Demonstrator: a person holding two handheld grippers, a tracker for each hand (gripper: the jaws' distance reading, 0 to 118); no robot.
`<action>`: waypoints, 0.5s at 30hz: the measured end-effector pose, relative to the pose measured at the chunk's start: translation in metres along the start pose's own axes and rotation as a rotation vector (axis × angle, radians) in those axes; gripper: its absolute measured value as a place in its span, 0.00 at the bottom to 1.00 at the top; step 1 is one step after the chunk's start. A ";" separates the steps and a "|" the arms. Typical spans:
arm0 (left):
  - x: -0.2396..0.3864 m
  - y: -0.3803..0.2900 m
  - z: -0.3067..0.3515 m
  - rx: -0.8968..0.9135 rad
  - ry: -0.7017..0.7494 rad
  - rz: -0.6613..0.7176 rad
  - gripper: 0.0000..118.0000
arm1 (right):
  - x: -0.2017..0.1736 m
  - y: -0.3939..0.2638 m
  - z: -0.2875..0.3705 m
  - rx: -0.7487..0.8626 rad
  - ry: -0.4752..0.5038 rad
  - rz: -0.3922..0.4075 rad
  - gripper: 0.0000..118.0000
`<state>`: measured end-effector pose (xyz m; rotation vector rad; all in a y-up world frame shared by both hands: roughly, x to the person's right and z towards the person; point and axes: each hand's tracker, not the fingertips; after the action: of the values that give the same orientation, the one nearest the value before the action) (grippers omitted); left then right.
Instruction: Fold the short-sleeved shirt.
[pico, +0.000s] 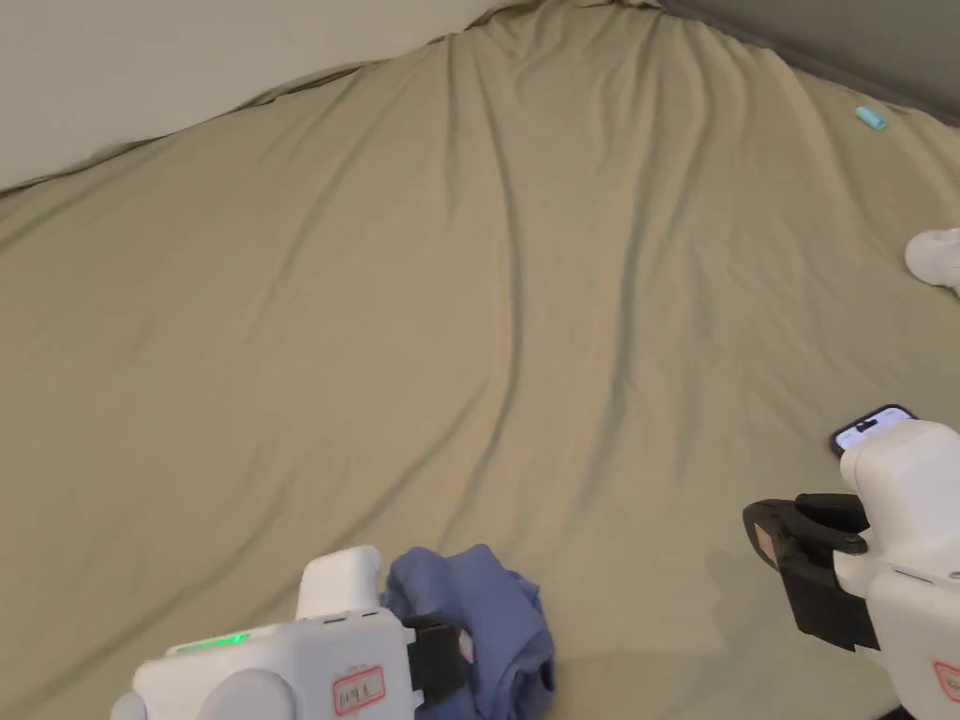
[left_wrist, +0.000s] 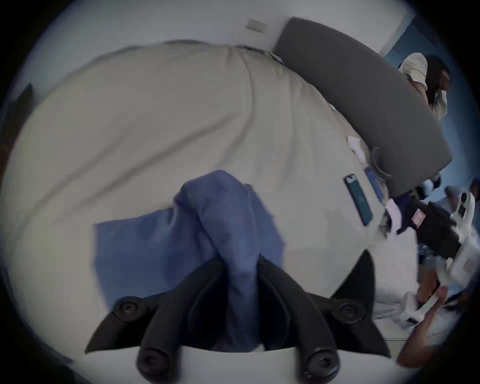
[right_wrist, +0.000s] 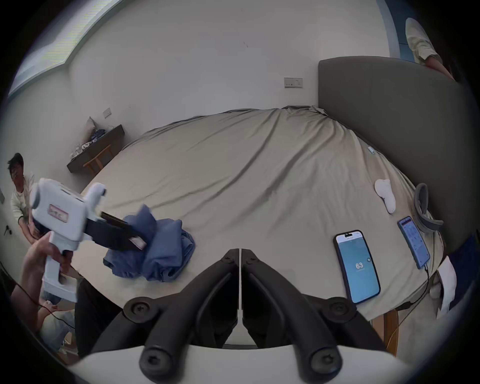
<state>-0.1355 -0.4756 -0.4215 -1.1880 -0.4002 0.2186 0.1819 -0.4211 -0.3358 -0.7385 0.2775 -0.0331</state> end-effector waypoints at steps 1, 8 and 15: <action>-0.008 0.001 -0.001 -0.007 -0.068 0.052 0.36 | 0.003 -0.001 0.001 -0.002 -0.004 -0.007 0.03; -0.033 -0.013 0.106 0.221 0.181 0.120 0.70 | 0.010 -0.001 0.002 -0.004 -0.017 -0.033 0.03; 0.012 -0.027 0.031 0.110 0.178 -0.077 0.00 | 0.003 0.003 -0.002 -0.007 -0.030 -0.007 0.03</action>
<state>-0.1382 -0.4543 -0.3846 -1.0725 -0.2740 0.0664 0.1838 -0.4205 -0.3398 -0.7467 0.2467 -0.0281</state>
